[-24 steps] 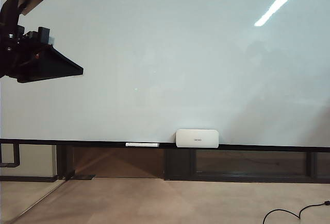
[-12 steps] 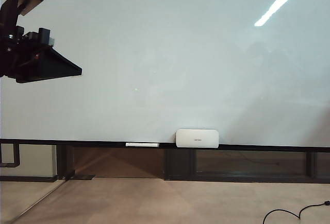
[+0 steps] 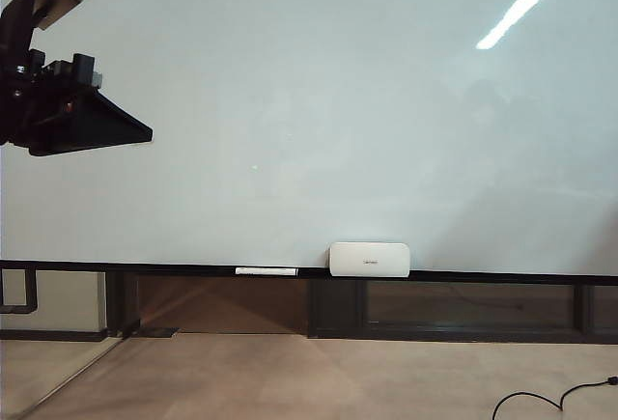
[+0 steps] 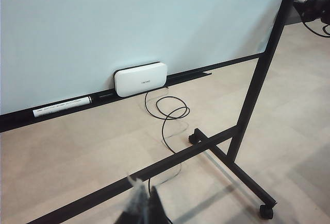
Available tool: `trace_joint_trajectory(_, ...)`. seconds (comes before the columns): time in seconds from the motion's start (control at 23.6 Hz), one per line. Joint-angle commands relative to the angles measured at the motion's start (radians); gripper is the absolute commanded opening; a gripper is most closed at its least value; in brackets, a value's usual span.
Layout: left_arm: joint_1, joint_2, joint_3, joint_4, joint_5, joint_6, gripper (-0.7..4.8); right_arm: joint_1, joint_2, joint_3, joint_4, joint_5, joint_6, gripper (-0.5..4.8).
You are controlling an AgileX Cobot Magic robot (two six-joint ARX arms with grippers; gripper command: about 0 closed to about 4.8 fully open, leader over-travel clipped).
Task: Reach to the right to find the marker pen, pick it up, and write the number 12 on the whiteboard.
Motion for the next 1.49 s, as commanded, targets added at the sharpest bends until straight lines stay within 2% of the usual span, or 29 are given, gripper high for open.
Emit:
trace_joint_trajectory(0.04, 0.0, -0.002, 0.004, 0.006, -0.003, 0.009, -0.05, -0.001, -0.006, 0.006, 0.026, -0.004, -0.002, 3.04)
trace_joint_trajectory(0.51, 0.0, -0.002, 0.004, 0.006, -0.011, 0.008, -0.05, 0.0, 0.004, 0.006, 0.054, -0.008, -0.001, 2.99)
trace_joint_trajectory(0.59, 0.0, -0.002, 0.004, 0.006, -0.018, 0.008, -0.05, 0.0, 0.004, 0.006, 0.053, -0.008, 0.003, 2.7)
trace_joint_trajectory(1.32, 0.0, -0.002, 0.004, 0.006, -0.021, 0.015, -0.05, 0.0, 0.004, 0.006, 0.106, -0.006, 0.002, 2.73)
trace_joint_trajectory(1.4, 0.0, -0.002, 0.004, 0.006, -0.021, 0.015, -0.05, 0.0, 0.004, 0.006, 0.105, -0.006, 0.003, 2.55)
trace_joint_trajectory(1.49, 0.0, -0.002, 0.004, 0.006, -0.021, 0.016, -0.05, 0.0, 0.004, 0.006, 0.106, -0.006, 0.002, 2.08)
